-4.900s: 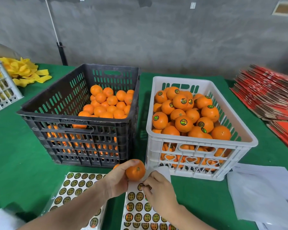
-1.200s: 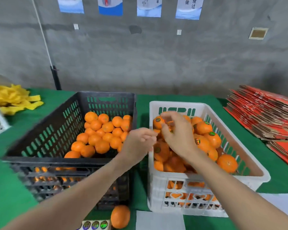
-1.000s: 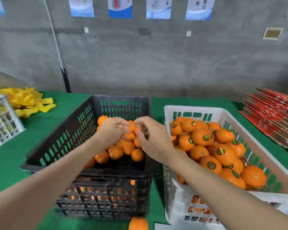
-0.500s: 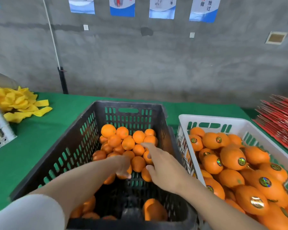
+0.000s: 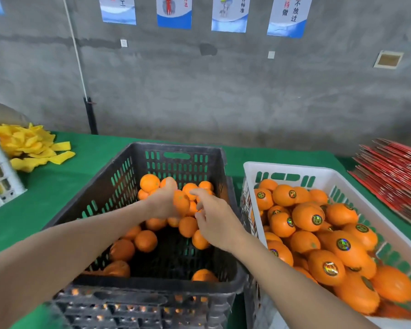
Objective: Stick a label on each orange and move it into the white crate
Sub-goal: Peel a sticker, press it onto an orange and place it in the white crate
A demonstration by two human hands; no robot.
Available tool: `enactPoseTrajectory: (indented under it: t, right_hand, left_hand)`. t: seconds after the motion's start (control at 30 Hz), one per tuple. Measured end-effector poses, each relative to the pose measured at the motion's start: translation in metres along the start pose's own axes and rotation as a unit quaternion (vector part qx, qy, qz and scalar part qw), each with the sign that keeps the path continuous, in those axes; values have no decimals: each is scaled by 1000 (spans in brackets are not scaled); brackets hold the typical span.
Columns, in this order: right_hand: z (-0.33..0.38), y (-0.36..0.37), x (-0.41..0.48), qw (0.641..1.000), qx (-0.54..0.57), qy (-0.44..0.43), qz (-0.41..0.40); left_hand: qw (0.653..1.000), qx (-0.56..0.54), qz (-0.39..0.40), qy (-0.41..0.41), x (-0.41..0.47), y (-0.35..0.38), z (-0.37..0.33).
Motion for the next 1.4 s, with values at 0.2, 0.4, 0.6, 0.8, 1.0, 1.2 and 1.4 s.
enactPoseTrajectory:
  t: [0.2, 0.4, 0.6, 0.8, 1.0, 1.2, 1.4]
  right_hand:
    - [11, -16, -28, 986, 112, -37, -119]
    - [17, -36, -117, 955, 250, -87, -130]
    - [-30, -26, -210, 942, 283, -29, -178]
    - [-118, 25, -263, 966, -31, 193, 167]
    - [-126, 52, -277, 957, -75, 178, 219]
    - [-124, 57, -284, 966, -33, 172, 188]
    - [-124, 57, -291, 971, -2, 191, 146]
  left_hand:
    - [974, -204, -88, 44, -68, -10, -11]
    - [948, -278, -118, 96, -164, 14, -49]
    - [951, -284, -43, 113, -240, 78, -66]
    - [880, -450, 83, -131, -241, 188, -41]
    - [824, -460, 107, -314, -226, 254, -14]
    - [854, -391, 174, -295, -208, 256, -17]
    - [856, -404, 248, -205, -209, 266, -14]
Point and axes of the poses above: each hand's wrist, its own x-axis towards the middle knuckle, its own y-axis out of the palm, z = x × y, the point moved 1 cm from there along x, towards the middle knuckle, and after that the axes turned 4 degrees about x, right-handed, at the moved point
